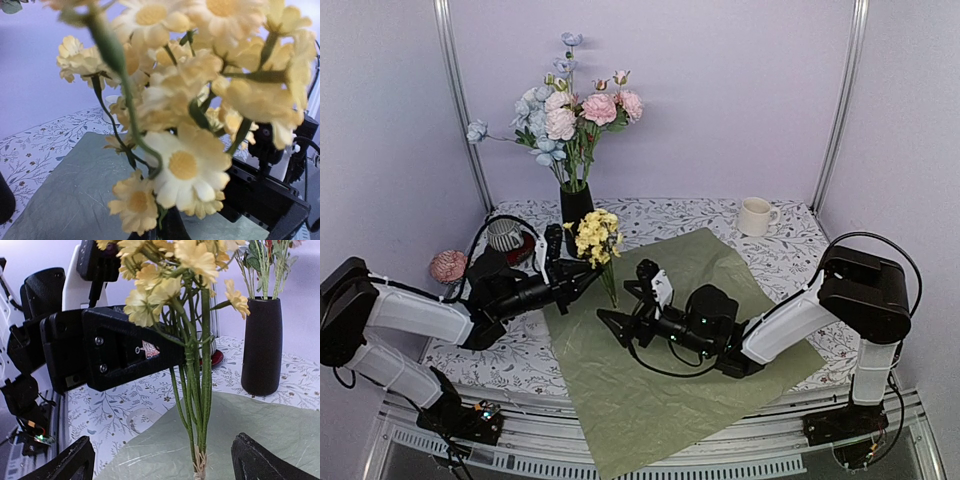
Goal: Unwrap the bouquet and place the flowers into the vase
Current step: Pass from the right arm to the left, then place the fake flower in the vase.
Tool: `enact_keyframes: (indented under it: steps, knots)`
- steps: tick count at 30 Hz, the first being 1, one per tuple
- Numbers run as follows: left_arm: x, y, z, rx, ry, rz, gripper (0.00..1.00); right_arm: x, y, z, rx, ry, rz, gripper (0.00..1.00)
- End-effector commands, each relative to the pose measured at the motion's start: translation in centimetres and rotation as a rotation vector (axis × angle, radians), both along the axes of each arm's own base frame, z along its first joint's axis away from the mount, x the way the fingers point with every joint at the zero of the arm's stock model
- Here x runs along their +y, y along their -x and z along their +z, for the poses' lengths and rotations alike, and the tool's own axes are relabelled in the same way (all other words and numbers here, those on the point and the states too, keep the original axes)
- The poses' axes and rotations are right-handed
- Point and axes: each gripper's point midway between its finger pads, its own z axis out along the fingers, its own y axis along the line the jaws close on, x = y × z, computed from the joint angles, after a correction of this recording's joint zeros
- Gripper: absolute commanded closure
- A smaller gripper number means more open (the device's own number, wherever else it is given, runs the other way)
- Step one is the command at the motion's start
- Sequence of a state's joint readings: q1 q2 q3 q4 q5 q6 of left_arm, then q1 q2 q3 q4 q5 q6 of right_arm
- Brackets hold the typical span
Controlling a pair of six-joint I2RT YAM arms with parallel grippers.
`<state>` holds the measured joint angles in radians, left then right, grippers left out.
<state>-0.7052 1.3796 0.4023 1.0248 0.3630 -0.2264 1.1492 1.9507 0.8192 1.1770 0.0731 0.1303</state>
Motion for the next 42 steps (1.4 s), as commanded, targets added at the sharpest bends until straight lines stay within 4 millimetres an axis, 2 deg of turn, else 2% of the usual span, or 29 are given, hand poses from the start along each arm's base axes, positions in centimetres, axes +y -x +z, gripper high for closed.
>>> enact_keyframes:
  steps: [1, 30, 42]
  knots:
    - [0.7, -0.2, 0.0, -0.017, -0.013, 0.057, 1.0, -0.6, 0.0, 0.6, -0.032, -0.017, -0.011, 0.01]
    - [1.9, -1.2, -0.2, -0.025, -0.037, 0.151, 0.98, -4.2, 0.3, 1.8, -0.105, -0.066, -0.092, 0.01]
    - [3.7, -2.3, -0.1, -0.054, -0.064, 0.272, 0.97, -6.5, 0.2, 2.4, -0.124, -0.077, -0.151, 0.01]
